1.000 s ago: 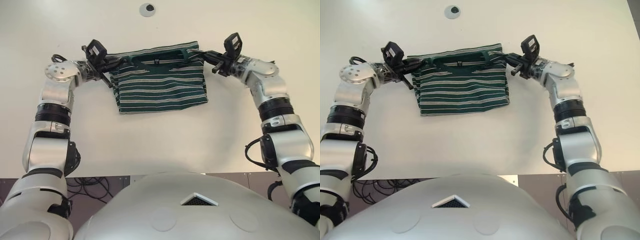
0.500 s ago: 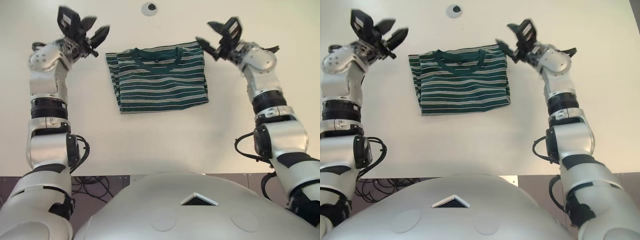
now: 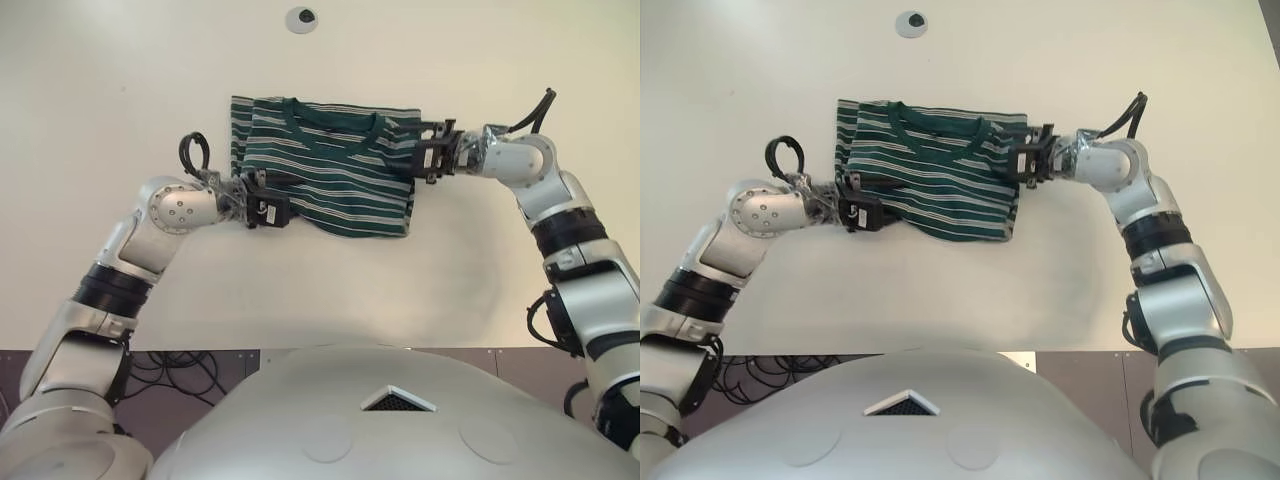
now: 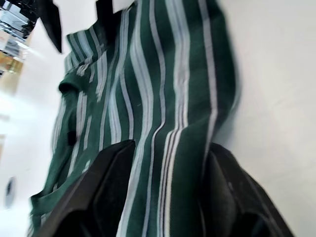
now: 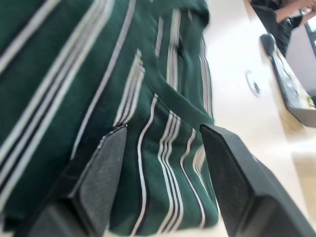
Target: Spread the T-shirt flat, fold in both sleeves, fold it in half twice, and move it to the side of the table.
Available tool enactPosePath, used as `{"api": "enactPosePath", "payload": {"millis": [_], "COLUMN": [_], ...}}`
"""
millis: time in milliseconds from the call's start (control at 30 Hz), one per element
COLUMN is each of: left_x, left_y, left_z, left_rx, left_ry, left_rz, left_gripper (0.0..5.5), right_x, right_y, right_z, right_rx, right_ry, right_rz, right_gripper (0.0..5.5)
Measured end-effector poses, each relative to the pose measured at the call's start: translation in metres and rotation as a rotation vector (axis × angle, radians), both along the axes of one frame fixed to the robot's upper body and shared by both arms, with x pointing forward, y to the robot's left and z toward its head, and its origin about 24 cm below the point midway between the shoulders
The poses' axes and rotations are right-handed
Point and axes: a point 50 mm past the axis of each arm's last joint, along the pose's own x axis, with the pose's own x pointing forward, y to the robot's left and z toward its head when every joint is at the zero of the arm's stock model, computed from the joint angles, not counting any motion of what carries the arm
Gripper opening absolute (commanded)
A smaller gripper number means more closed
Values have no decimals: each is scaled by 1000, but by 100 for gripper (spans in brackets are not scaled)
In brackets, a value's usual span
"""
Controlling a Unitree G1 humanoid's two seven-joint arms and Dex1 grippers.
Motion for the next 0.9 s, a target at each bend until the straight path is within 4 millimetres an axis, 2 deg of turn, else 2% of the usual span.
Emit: {"api": "enactPosePath", "payload": {"millis": [100, 167, 200, 233, 267, 300, 367, 467, 600, 667, 700, 733, 767, 867, 900], "left_x": [25, 35, 39, 40, 38, 34, 25, 9, -13, -32, -48, -65, -76, -98, -103], "left_y": [26, 44, 57, 65, 71, 79, 84, 85, 72, 61, 52, 45, 42, 39, 40], "left_z": [6, 7, 7, 6, 5, 5, 5, 7, 20, 24, 20, 10, 4, -15, -19], "left_rx": [215, 356, 447, 505, 540, 560, 510, 293, -110, -310, -377, -387, -381, -285, -268], "left_ry": [-231, -347, -412, -448, -470, -472, -469, -430, -367, -259, -175, -88, -30, 77, 101], "left_rz": [38, 34, 5, -34, -76, -112, -138, -57, 99, 133, 110, 76, 53, -26, -42], "left_gripper": [229, 229, 229, 229, 229, 229, 229, 229, 229, 229, 229, 229, 229, 277, 290], "right_x": [-45, -77, -96, -105, -107, -101, -82, -62, -59, -68, -77, -85, -93, -122, -129], "right_y": [7, 23, 38, 47, 53, 61, 55, 30, 0, -32, -58, -81, -92, -128, -134], "right_z": [-1, -3, -1, 4, 9, 18, 30, 47, 56, 54, 49, 42, 36, 10, 5], "right_rx": [53, 127, 205, 265, 322, 418, 526, 610, 706, 624, 532, 438, 372, 95, 48], "right_ry": [171, 309, 391, 429, 446, 421, 350, 264, 260, 275, 287, 302, 310, 351, 361], "right_rz": [140, 236, 289, 313, 306, 259, 122, -32, -135, -188, -241, -299, -318, -332, -322], "right_gripper": [271, 271, 271, 271, 271, 271, 271, 271, 271, 271, 271, 271, 290, 342, 356]}}
